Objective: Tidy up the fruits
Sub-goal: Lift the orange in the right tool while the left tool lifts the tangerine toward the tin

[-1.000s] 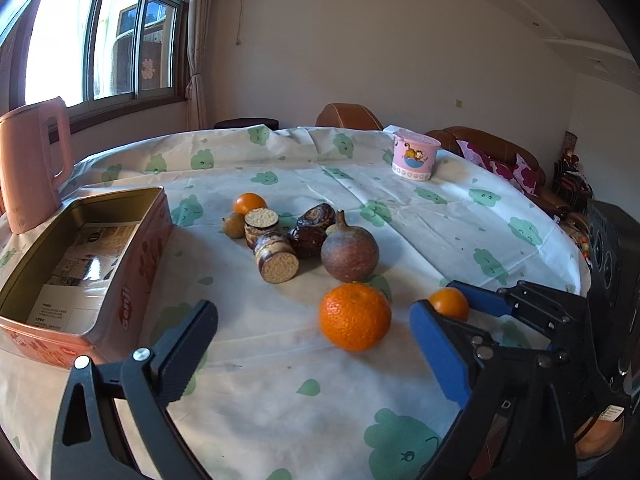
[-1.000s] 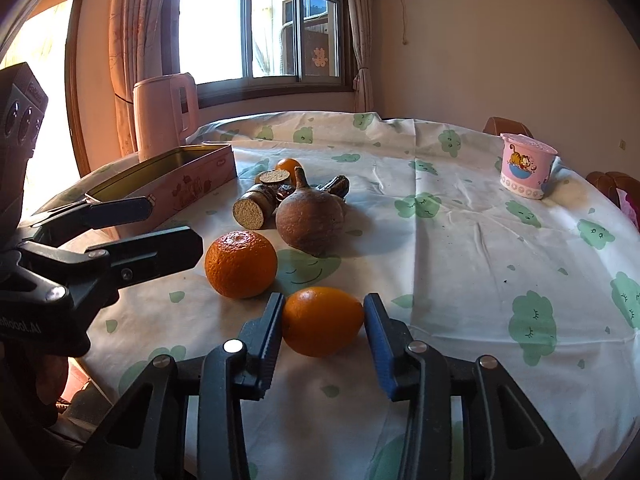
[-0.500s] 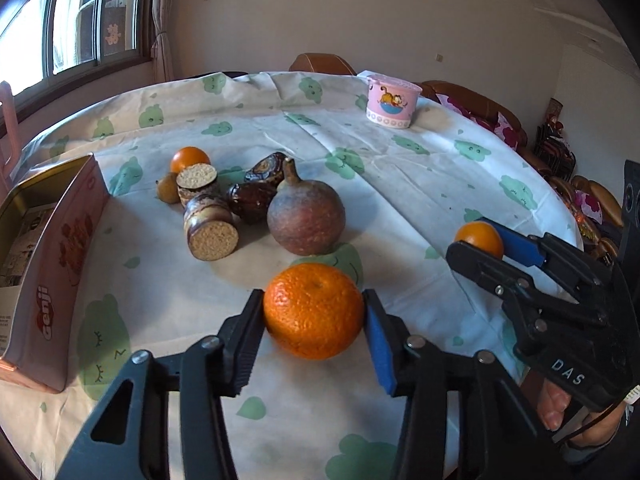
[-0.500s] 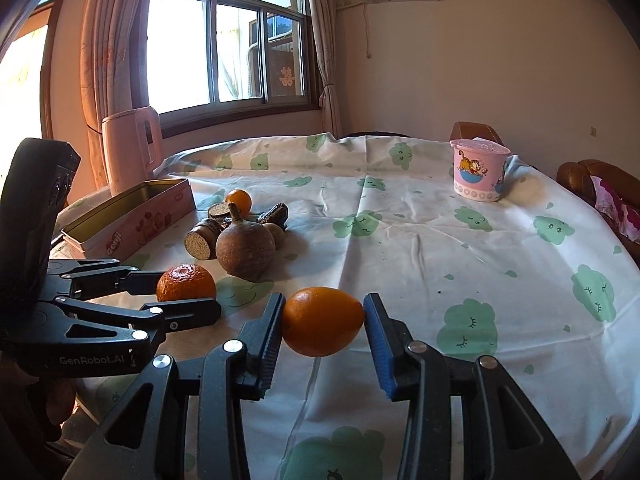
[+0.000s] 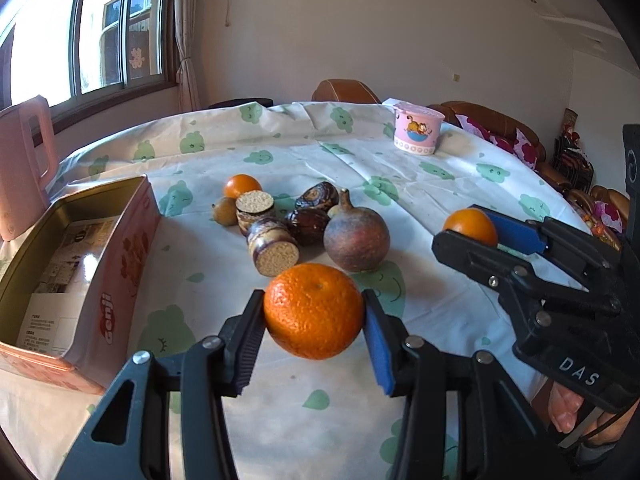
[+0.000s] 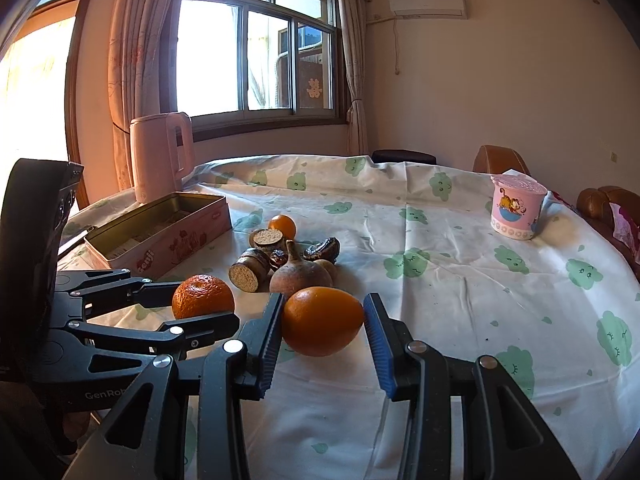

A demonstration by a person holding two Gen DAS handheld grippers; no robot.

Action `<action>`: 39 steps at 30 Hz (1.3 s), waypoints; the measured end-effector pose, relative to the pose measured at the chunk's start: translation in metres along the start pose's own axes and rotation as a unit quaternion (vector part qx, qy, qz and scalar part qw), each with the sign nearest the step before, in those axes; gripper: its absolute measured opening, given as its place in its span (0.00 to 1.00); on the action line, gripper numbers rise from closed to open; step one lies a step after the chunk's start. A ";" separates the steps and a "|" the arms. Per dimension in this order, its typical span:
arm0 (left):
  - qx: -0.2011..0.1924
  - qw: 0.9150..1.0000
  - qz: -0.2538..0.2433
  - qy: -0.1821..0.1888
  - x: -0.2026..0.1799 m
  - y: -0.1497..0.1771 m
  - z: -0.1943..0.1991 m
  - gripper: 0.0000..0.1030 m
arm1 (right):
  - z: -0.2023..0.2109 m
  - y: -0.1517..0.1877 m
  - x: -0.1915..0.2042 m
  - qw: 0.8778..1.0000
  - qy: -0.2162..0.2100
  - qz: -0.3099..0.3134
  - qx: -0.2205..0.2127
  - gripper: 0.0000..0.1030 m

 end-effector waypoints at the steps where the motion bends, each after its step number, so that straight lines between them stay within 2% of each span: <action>1: -0.005 1.000 -0.002 -0.006 0.003 -0.002 0.001 0.47 | -0.001 -0.001 0.004 1.000 -0.003 0.002 -0.001 0.41; 17: -0.057 0.995 -0.003 -0.078 0.052 -0.023 0.025 0.47 | -0.017 -0.034 0.044 0.998 -0.044 0.030 -0.026 0.41; 39: -0.088 0.986 0.016 -0.141 0.118 -0.037 0.051 0.47 | -0.045 -0.078 0.110 0.990 -0.106 0.084 -0.049 0.41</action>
Point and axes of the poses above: each gripper's, at about its wrist camera, not at the fingertips, and z roughly against the way its jaws point, x to its left, y to its underside, the point moved 9 cm from there along -z, roughly the way its jaws point, and after that the axes turned 15 degrees about -x, right-handed, at the moved point
